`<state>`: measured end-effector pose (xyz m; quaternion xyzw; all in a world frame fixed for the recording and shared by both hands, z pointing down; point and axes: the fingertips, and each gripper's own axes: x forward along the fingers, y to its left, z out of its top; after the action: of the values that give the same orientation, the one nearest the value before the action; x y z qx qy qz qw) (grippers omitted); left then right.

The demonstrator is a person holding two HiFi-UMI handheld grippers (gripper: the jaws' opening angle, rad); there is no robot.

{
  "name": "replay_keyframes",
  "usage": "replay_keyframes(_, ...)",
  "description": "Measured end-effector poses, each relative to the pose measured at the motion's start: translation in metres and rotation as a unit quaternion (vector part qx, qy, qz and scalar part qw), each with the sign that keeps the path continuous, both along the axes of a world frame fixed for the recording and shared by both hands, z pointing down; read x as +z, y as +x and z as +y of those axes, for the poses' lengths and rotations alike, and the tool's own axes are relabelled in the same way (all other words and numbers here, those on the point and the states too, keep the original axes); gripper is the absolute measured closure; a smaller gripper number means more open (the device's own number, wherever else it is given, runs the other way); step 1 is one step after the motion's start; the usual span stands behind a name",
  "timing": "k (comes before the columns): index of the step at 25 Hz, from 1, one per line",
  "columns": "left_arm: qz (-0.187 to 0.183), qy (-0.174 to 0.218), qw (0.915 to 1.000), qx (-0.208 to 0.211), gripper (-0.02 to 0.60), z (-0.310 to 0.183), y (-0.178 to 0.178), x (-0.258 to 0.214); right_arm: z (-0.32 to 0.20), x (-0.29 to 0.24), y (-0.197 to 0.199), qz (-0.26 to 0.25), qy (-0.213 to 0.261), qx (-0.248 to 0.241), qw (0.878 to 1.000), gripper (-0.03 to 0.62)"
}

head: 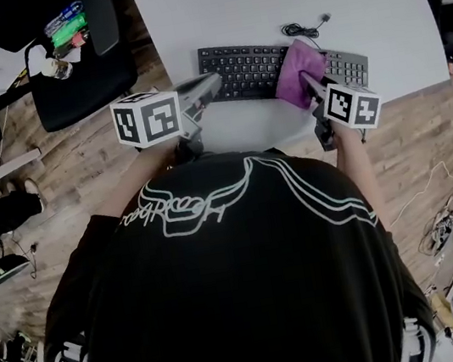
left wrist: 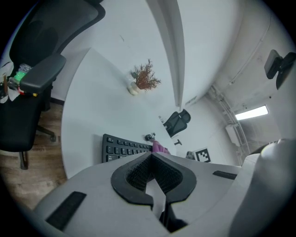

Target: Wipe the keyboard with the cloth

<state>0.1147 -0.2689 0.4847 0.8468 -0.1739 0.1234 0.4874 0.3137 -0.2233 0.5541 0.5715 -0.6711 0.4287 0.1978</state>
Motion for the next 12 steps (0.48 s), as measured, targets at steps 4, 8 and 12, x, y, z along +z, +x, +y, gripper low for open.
replay_keyframes(4, -0.005, -0.003, 1.0000, -0.001, 0.575, 0.0003, -0.0029, 0.0040, 0.0018, 0.0014, 0.0064, 0.004, 0.000, 0.008, 1.000, 0.536)
replay_keyframes(8, 0.000, -0.004, 1.0000, -0.002, 0.575, 0.0022, -0.0051, 0.0024, 0.0011, -0.0006, 0.0054, 0.014, 0.001, 0.006, 1.000, 0.536)
replay_keyframes(12, 0.001, -0.005, 0.9999, -0.009, 0.575, 0.0015, -0.0099, 0.0033, -0.0006, -0.0062, 0.0043, 0.034, 0.006, 0.002, 0.999, 0.536)
